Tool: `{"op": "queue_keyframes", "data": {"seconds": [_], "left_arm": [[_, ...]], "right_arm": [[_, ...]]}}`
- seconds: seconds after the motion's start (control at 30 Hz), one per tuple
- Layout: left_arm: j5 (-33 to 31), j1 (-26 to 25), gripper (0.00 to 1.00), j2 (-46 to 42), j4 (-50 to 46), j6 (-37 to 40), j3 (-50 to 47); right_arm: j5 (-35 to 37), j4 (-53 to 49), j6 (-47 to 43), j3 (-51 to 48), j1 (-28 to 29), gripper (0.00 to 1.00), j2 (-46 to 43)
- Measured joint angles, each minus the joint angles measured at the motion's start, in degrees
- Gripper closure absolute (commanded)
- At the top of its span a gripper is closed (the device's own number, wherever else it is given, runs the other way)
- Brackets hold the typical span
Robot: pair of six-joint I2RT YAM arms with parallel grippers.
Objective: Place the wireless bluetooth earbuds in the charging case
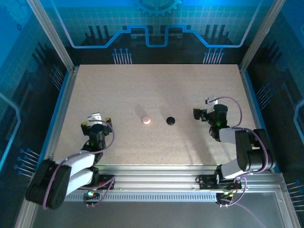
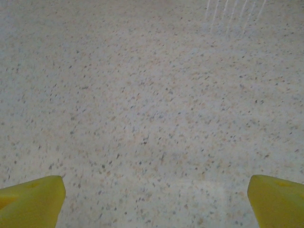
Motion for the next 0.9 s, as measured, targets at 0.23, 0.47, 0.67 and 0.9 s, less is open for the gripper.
{"op": "queue_keyframes", "data": {"seconds": [0.23, 0.47, 0.67, 0.9], "left_arm": [[7.26, 0.42, 0.01, 21.64, 24.48, 4.61, 2.89], [13.70, 3.89, 0.01, 25.57, 23.41, 4.55, 8.61], [21.29, 11.39, 0.01, 23.06, 14.29, 0.48, 15.61], [24.35, 11.37, 0.01, 23.02, 10.62, -0.66, 15.58]], "right_arm": [[-4.87, 3.13, -2.56, -0.50, 0.00, 0.00, 0.20], [-7.30, 3.58, -3.39, -0.37, 0.00, 0.00, 0.24], [-8.31, 3.54, -3.37, -0.24, -0.11, 0.00, 0.31], [-8.87, 3.54, -3.37, -0.15, -0.37, 0.00, 0.31]]}}
